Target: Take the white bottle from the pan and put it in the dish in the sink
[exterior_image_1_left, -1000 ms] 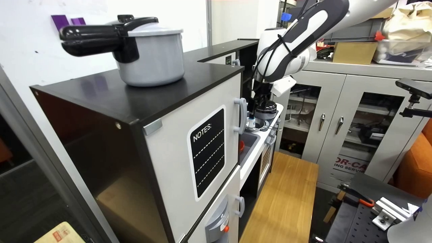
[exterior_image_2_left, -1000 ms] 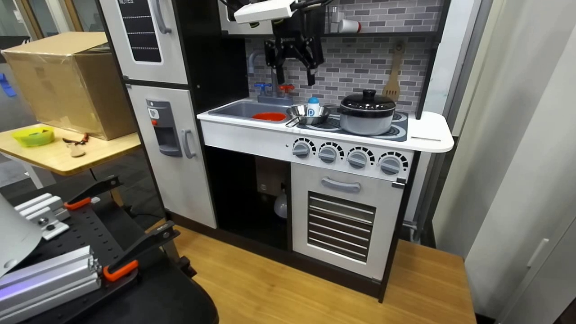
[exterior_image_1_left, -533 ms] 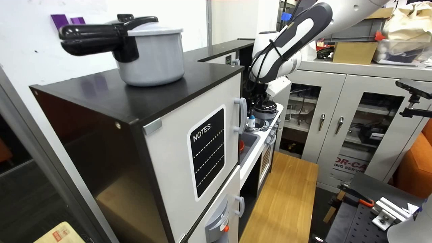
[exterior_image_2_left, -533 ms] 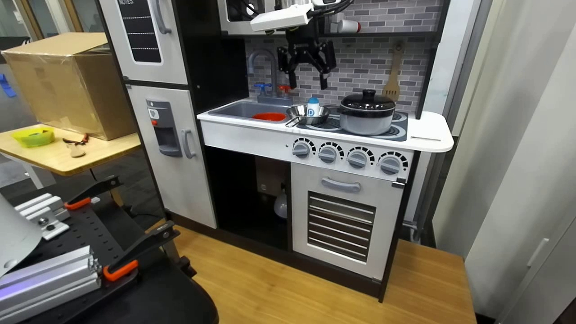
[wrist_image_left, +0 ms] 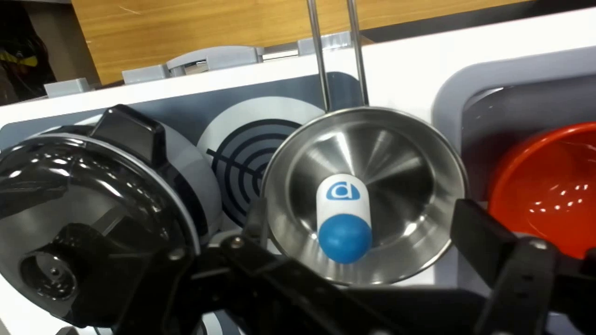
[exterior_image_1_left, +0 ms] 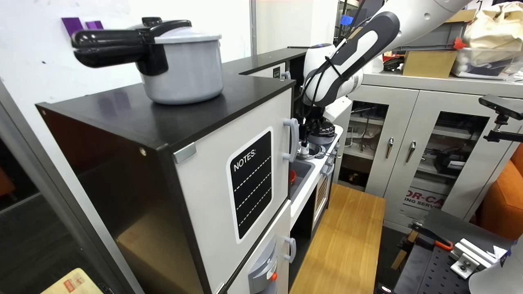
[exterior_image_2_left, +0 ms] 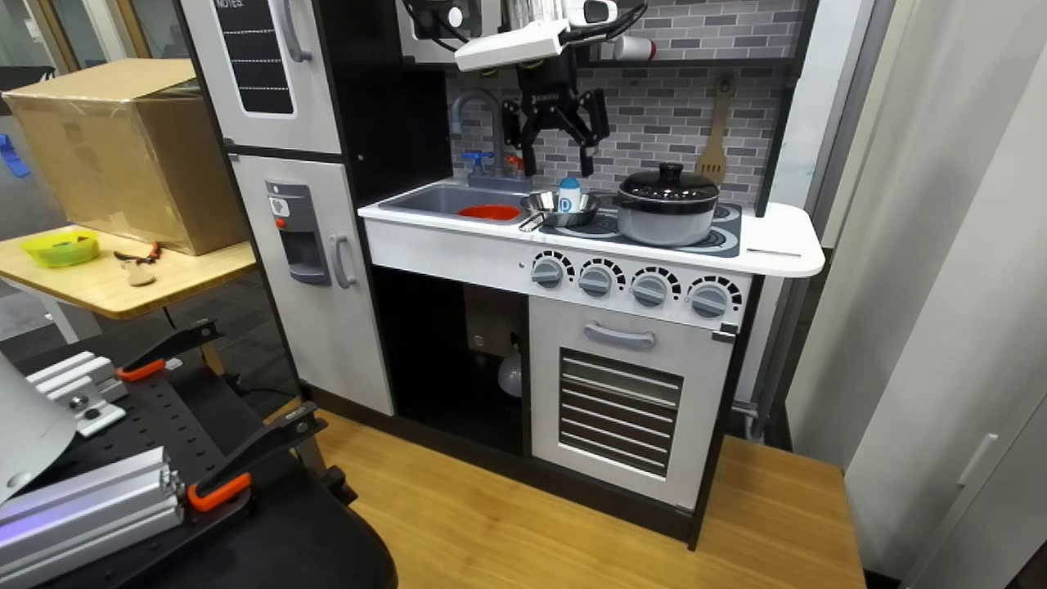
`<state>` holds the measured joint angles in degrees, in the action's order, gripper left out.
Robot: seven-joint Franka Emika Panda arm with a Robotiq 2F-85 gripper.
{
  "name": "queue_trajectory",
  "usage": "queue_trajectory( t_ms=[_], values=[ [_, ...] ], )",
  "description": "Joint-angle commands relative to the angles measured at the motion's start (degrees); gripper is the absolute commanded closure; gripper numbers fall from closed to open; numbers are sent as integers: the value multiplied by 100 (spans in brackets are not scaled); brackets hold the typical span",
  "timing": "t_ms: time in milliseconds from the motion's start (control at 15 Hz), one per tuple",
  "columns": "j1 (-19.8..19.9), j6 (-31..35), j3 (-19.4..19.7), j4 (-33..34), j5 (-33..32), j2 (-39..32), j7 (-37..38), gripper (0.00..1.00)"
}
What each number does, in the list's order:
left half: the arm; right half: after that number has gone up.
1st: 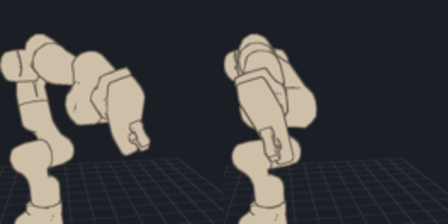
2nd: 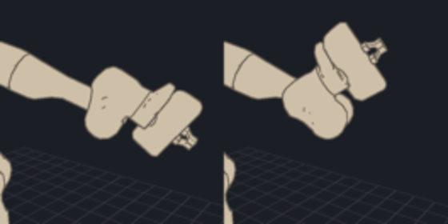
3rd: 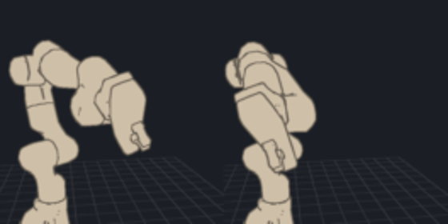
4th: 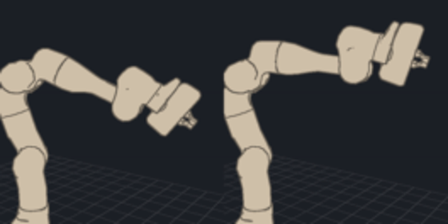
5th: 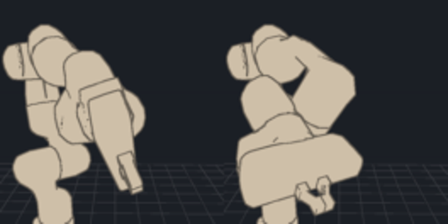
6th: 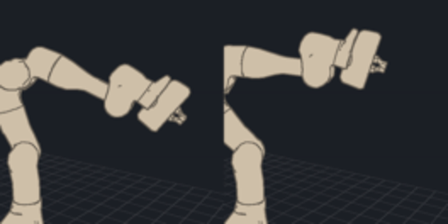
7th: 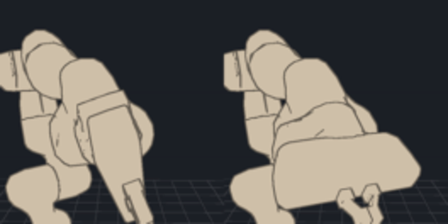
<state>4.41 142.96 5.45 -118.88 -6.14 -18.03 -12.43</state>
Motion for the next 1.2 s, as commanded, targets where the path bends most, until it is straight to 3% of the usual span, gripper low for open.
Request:
queue_trajectory(
  t_ms=[0, 1067, 1133],
  values=[
    [40, -146, -54, 138, -86, -100, 45, 0],
    [53, -176, -87, 570, -74, -593, 65, 0],
    [65, -181, -94, 595, -58, -607, 50, 9]
  ],
)
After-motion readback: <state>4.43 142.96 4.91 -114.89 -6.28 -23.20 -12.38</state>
